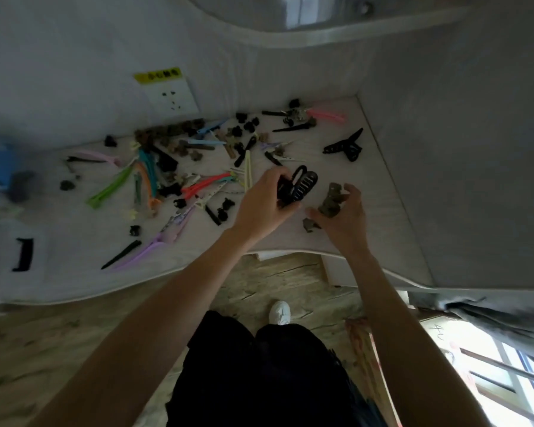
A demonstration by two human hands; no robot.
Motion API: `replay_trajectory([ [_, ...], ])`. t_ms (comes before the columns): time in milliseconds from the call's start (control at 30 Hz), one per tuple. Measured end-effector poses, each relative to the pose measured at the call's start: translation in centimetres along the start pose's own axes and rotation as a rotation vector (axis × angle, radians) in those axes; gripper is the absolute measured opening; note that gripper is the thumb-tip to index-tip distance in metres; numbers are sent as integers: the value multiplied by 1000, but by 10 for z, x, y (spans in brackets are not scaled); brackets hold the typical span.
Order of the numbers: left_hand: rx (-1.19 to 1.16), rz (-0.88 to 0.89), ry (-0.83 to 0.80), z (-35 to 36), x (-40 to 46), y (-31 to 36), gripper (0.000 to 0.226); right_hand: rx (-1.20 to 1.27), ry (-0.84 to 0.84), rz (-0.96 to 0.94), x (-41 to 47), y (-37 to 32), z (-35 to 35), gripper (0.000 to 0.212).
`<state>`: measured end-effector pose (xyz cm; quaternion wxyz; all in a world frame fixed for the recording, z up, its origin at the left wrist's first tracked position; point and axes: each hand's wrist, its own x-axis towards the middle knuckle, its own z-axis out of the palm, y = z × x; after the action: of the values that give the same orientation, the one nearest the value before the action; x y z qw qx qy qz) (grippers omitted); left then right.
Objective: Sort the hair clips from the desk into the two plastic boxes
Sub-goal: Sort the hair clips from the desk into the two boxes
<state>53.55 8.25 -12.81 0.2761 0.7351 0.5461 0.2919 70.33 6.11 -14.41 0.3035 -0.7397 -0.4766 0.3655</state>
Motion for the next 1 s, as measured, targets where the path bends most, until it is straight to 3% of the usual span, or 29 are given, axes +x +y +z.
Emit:
replay_trajectory([
  [167, -335, -331, 163, -70, -43, -21, 49, 135, -199, 70, -38, -34, 39, 71],
  [300, -635, -572, 330, -132, -78, -52, 37, 398, -344, 147, -54, -67, 82, 59],
  [433, -674, -660, 574, -215, -118, -106, 29, 471, -489, 124, -73, -130, 145, 46],
  [533, -566, -672, 669, -282, -137, -143, 31, 516, -569, 130, -89, -177, 192, 47],
  [667, -249, -699, 725, -373, -148, -211, 45, 508, -657, 31, -108, -240, 262, 44],
  [800, 1, -786, 542, -422, -152, -261, 51, 416, -639, -69, -119, -290, 321, 50],
  [1000, 290, -767, 303, -445, -163, -310, 46, 126, -598, -353, -130, -350, 381, 62],
])
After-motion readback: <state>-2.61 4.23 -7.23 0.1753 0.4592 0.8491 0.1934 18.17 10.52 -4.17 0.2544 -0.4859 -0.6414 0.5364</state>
